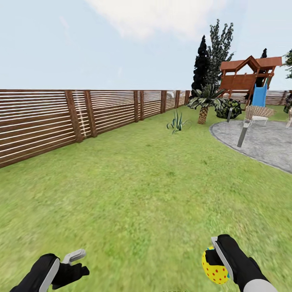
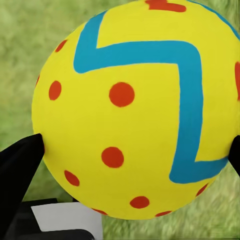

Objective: Take the three Easter eggs out of the wicker basket on the lawn in the garden, then place them on the lawn next to a single tree (choose any tree) so that all three eggs are next to the same tree and none are left in the basket.

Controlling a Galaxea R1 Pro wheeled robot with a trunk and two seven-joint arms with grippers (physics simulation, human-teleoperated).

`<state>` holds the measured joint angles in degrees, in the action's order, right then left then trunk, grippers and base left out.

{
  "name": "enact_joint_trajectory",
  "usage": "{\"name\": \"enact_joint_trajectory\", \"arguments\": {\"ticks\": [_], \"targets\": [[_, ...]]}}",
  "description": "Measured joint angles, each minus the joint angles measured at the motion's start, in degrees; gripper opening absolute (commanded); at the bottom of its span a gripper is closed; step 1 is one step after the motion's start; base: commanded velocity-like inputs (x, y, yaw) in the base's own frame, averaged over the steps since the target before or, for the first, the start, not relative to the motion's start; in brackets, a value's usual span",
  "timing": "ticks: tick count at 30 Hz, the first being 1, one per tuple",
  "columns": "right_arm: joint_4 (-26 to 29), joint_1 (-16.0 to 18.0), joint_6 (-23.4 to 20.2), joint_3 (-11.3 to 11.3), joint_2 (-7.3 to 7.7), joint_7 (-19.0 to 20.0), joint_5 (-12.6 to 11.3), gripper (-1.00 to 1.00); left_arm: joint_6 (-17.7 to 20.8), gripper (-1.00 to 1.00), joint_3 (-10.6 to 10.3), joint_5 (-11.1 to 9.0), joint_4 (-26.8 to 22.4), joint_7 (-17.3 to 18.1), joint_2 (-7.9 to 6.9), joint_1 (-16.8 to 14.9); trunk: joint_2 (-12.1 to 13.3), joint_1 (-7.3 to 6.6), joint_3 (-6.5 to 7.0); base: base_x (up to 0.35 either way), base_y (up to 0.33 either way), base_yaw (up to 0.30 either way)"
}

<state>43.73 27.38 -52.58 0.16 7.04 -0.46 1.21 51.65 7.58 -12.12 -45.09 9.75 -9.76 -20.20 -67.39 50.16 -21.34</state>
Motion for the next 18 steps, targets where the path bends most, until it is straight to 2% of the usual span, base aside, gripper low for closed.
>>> {"name": "enact_joint_trajectory", "arguments": {"ticks": [18], "targets": [[0.00,-0.01,-0.02,-0.16,0.03,0.07,-0.08,-1.00,0.00,1.00,0.00,0.02,-0.02,0.00,0.00,0.00,0.00,0.00,0.00,0.000,0.000,-0.288]]}}
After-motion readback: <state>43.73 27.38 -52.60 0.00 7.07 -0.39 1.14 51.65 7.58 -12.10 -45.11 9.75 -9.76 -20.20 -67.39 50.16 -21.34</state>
